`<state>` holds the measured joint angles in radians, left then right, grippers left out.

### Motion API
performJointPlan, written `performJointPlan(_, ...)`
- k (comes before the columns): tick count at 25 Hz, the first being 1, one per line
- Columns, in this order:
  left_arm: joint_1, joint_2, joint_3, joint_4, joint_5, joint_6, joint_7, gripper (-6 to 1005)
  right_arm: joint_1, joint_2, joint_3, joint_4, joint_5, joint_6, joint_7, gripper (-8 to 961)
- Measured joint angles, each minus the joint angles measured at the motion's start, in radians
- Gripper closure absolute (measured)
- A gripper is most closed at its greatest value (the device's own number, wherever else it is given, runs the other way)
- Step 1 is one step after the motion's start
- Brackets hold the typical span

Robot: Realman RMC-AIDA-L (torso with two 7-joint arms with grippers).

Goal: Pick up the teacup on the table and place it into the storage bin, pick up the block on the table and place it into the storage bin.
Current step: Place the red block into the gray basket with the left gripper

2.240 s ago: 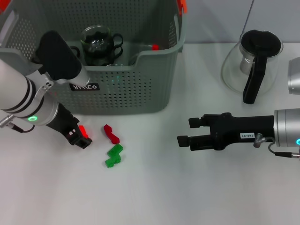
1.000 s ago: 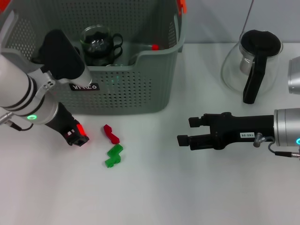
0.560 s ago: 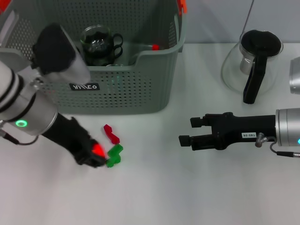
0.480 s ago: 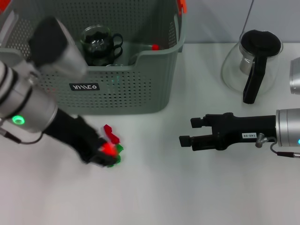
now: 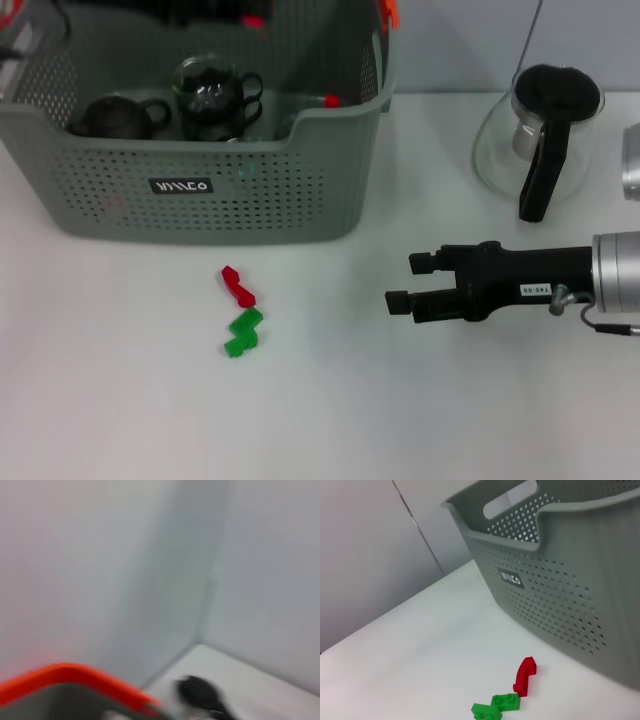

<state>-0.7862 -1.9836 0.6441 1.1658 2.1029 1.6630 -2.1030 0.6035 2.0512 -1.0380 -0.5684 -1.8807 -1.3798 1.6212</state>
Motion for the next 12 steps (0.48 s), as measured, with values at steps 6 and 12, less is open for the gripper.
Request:
performJointPlan(6,-0.040,0.013,0.069,-0.153,0.076,-0.251,0.036,523,0.003,0.000,-0.002,0.000,0.000,-0.002,0.001,69)
performJointPlan(12,-0.022,-0.011,0.119,-0.098,0.091,-0.279,0.028,418,-0.001,-0.001,0.001,0.000,0.000,-0.004,0.000,69)
